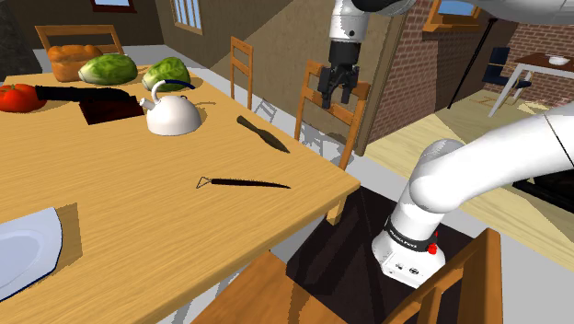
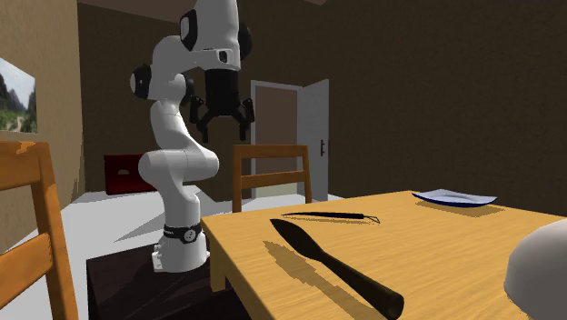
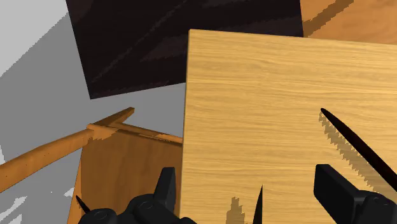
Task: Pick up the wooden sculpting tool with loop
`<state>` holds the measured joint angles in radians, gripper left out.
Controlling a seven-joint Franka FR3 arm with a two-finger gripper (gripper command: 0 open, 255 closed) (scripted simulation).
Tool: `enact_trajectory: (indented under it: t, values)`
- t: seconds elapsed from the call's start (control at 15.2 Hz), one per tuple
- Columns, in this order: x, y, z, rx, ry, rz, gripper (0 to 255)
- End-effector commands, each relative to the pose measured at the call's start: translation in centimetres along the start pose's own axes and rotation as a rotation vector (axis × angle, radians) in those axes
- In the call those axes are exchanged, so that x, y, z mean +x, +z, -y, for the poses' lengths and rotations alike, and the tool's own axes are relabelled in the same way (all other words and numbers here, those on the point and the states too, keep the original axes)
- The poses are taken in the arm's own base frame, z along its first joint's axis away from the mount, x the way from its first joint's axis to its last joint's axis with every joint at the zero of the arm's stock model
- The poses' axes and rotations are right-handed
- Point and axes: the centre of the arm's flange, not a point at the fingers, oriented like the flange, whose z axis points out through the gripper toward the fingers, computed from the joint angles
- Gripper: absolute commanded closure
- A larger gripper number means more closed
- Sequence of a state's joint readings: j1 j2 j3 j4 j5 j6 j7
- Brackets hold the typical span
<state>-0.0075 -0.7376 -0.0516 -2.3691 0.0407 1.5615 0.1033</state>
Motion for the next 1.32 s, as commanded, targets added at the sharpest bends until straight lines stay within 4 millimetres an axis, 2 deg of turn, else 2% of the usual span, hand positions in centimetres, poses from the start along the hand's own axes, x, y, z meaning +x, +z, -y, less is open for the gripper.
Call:
enact_trajectory:
  t: [0.0, 0.66, 1.25]
  values:
    - [0.0, 0.0, 0.0, 0.0, 0.0, 0.0, 0]
    - [5.7, 7.3, 8.7, 0.028, -0.321, -0.028, 0]
    - [8.4, 13.5, 17.8, 0.053, -0.61, -0.053, 0]
